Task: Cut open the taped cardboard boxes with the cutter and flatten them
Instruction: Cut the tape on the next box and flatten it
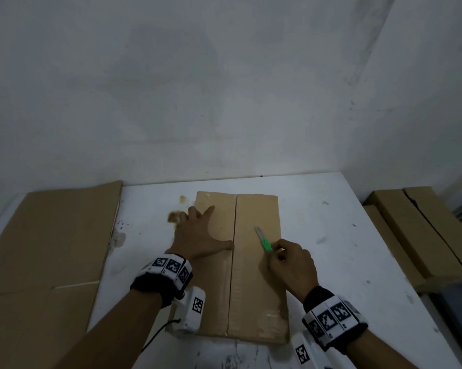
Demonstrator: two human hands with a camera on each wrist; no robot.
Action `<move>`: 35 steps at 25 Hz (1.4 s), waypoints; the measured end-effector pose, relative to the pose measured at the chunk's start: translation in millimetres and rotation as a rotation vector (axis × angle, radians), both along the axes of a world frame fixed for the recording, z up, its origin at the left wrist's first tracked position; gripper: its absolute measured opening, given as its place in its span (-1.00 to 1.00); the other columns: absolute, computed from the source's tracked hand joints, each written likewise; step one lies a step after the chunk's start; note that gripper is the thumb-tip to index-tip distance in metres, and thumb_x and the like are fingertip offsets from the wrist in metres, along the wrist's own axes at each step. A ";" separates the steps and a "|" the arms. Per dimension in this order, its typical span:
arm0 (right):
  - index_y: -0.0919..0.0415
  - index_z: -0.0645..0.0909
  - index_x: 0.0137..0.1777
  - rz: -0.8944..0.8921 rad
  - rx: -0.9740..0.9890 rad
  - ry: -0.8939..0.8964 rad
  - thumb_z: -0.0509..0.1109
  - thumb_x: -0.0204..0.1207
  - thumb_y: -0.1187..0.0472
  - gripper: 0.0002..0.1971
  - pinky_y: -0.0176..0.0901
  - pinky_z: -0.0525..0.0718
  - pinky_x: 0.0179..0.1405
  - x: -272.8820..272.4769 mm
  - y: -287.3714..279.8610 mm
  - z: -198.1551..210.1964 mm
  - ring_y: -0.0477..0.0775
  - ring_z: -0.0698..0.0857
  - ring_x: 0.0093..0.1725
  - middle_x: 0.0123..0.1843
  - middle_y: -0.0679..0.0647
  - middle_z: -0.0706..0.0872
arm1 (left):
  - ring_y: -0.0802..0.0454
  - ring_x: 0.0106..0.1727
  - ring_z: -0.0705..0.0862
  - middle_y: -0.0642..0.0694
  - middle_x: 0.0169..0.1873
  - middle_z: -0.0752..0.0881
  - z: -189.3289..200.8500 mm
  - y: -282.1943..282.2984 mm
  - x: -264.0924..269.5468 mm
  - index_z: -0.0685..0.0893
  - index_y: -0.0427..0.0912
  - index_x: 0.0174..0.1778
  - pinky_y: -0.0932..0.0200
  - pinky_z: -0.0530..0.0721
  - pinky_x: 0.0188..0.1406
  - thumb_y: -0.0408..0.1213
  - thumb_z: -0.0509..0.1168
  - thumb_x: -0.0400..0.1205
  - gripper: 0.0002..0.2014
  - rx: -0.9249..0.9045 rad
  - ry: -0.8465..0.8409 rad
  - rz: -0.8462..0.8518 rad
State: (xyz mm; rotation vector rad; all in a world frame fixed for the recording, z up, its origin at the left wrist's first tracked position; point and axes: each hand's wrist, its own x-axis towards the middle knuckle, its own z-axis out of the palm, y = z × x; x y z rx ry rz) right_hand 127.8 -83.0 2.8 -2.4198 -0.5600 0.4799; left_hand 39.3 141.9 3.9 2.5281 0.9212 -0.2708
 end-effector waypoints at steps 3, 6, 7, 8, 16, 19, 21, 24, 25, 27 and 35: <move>0.19 0.70 -0.10 0.061 -0.009 0.052 0.29 0.54 0.24 -0.85 -0.10 0.66 -0.35 8.3 0.7 5.3 0.13 0.72 -0.29 -0.28 0.09 0.76 | -0.29 0.66 0.07 -0.19 0.63 0.09 10.0 8.6 11.8 -0.02 0.16 0.75 -0.30 0.28 0.57 0.57 0.36 0.29 0.19 0.011 0.048 -0.004; 0.18 0.68 -0.15 0.081 0.028 0.186 0.29 0.48 0.26 -0.87 0.12 0.81 -0.32 19.9 2.8 9.9 0.26 0.77 -0.29 -0.28 0.16 0.78 | -0.26 0.71 -0.03 -0.11 0.72 -0.06 10.5 20.0 19.9 -0.12 0.14 0.76 -0.30 0.16 0.63 0.58 0.37 0.26 0.26 -0.052 0.058 0.008; 0.14 0.67 -0.16 0.097 0.033 0.200 0.28 0.49 0.25 -0.87 0.13 0.80 -0.32 23.7 3.8 11.7 0.27 0.78 -0.29 -0.28 0.16 0.79 | -0.25 0.73 -0.10 -0.09 0.74 -0.15 8.7 23.1 22.4 -0.17 0.14 0.76 -0.30 0.11 0.65 0.56 0.39 0.27 0.28 -0.080 0.062 0.006; 0.10 0.65 -0.16 0.105 0.042 0.190 0.28 0.51 0.23 -0.88 0.13 0.80 -0.31 27.6 5.6 12.8 0.26 0.78 -0.30 -0.30 0.14 0.80 | -0.24 0.74 -0.14 -0.07 0.74 -0.21 8.2 25.0 24.7 -0.21 0.15 0.75 -0.30 0.07 0.66 0.53 0.41 0.28 0.29 -0.111 0.060 0.013; 0.14 0.62 -0.01 0.209 0.018 0.025 0.31 0.63 0.17 -0.92 -0.20 0.45 -0.41 45.4 57.6 17.3 0.07 0.64 -0.28 -0.22 0.02 0.71 | -0.26 0.74 0.05 -0.04 0.74 -0.18 -9.0 38.4 38.5 -0.12 0.04 0.77 -0.17 0.15 0.67 0.28 0.24 0.64 -0.08 -0.282 -0.159 0.150; 0.16 0.62 0.00 0.231 0.036 -0.024 0.32 0.64 0.12 -0.87 -0.13 0.58 -0.21 51.3 83.0 14.6 0.16 0.69 -0.11 -0.07 0.10 0.75 | -0.29 0.72 0.11 -0.21 0.75 -0.07 -6.9 43.9 37.0 -0.21 0.13 0.76 -0.20 0.17 0.64 0.31 0.26 0.61 -0.03 -0.367 -0.113 0.244; 0.20 0.60 0.00 0.226 0.018 -0.045 0.32 0.64 0.11 -0.84 -0.07 0.63 -0.14 54.3 96.6 12.5 0.20 0.69 -0.06 -0.04 0.14 0.74 | -0.28 0.69 0.21 -0.21 0.75 0.06 -4.8 47.8 36.8 -0.30 0.14 0.74 -0.11 0.26 0.61 0.28 0.29 0.62 0.00 -0.469 -0.114 0.289; 0.22 0.51 -0.07 0.237 -0.024 -0.070 0.30 0.64 0.11 -0.83 -0.02 0.61 -0.18 49.9 104.5 8.0 0.21 0.64 -0.11 -0.11 0.16 0.68 | -0.27 0.67 0.28 -0.19 0.74 0.10 -6.0 47.6 38.8 -0.39 0.13 0.72 -0.04 0.32 0.58 0.20 0.27 0.67 -0.01 -0.562 -0.129 0.291; 0.21 0.47 -0.10 0.244 -0.032 -0.080 0.29 0.65 0.12 -0.83 -0.02 0.55 -0.21 46.1 104.4 6.1 0.19 0.60 -0.13 -0.14 0.14 0.64 | -0.27 0.66 0.29 -0.19 0.74 0.10 -7.2 48.4 39.4 -0.41 0.14 0.71 -0.05 0.32 0.58 0.19 0.26 0.68 -0.01 -0.582 -0.131 0.301; 0.20 0.42 -0.13 0.249 -0.050 -0.097 0.27 0.64 0.15 -0.83 -0.06 0.42 -0.25 38.4 101.5 3.5 0.16 0.53 -0.15 -0.19 0.11 0.56 | -0.27 0.66 0.28 -0.19 0.74 0.09 -10.0 50.3 40.2 -0.43 0.15 0.70 -0.08 0.34 0.61 0.15 0.28 0.69 0.00 -0.642 -0.135 0.319; 0.16 0.36 -0.22 0.392 -0.098 -0.028 0.32 0.59 0.16 -0.77 -0.16 0.29 -0.45 -4.6 64.1 4.2 0.10 0.48 -0.20 -0.27 0.03 0.45 | -0.29 0.68 0.22 -0.18 0.76 -0.01 -22.0 46.5 37.7 -0.48 0.25 0.65 -0.25 0.34 0.62 0.23 0.33 0.62 0.08 -0.715 -0.135 0.387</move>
